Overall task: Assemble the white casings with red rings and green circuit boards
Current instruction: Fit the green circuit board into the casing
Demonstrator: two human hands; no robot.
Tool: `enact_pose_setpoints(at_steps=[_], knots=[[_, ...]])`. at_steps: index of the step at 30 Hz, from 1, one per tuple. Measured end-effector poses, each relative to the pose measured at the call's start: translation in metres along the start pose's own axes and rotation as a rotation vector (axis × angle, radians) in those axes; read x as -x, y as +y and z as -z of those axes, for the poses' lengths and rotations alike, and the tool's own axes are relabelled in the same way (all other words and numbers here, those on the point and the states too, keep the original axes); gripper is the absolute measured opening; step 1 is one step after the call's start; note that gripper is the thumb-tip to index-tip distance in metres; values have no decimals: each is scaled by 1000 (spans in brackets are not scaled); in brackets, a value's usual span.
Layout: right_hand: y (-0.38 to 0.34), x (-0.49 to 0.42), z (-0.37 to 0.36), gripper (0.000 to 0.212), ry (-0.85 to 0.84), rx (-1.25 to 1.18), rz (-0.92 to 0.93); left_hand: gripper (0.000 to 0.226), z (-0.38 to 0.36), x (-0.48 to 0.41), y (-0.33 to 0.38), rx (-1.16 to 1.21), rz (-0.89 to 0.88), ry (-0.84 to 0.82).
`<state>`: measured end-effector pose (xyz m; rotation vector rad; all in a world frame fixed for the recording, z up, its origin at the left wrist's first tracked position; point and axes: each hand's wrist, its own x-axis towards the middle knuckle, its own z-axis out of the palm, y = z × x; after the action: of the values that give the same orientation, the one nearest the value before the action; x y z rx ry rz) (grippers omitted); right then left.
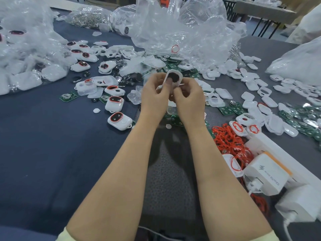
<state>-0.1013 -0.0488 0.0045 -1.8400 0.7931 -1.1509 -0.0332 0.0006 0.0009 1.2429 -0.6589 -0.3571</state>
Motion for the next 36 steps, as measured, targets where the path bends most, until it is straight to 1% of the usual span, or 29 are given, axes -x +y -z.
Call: enact_pose_setpoints(at_steps=[1,4,6,9,10,12,13,15,19,21,23,25,27,29,31,34,36], knots=[[0,0,0,6,-7,-22,-22,5,1,-1,0,62,68,-15],[-2,-1,2,9,25,-76,-60,7,2,-1,0,96,206,-59],[-2,-4,5,10,18,-233,-130,10,2,1,3,176,297,-123],[-1,-9,10,8,-81,-594,-279,9,5,2,8,351,377,-222],[-1,-10,11,10,-119,-678,-311,8,6,3,8,399,394,-240],[-1,-10,12,13,-189,-756,-332,9,8,2,9,465,418,-260],[-1,-9,13,13,-216,-746,-320,12,9,2,9,475,425,-264],[1,-9,14,13,-242,-619,-255,15,9,1,8,473,438,-258],[2,-7,15,32,-275,-179,-59,22,11,-1,7,461,447,-220],[1,-7,14,33,-248,39,51,22,10,-1,7,433,437,-191],[0,-6,12,27,-163,186,151,20,9,-1,5,387,419,-147],[-1,-5,10,19,-105,228,203,19,7,-2,4,362,408,-115],[-2,-4,8,11,-66,230,210,19,5,-2,5,385,422,-107],[-2,-5,9,7,23,207,206,19,4,-3,5,405,429,-96],[-2,-6,11,10,99,127,171,19,2,-3,3,364,418,-76],[-3,-6,9,17,91,113,140,19,-2,-2,2,329,409,-67],[-2,-5,8,15,85,95,123,19,-3,-1,3,331,404,-74]])
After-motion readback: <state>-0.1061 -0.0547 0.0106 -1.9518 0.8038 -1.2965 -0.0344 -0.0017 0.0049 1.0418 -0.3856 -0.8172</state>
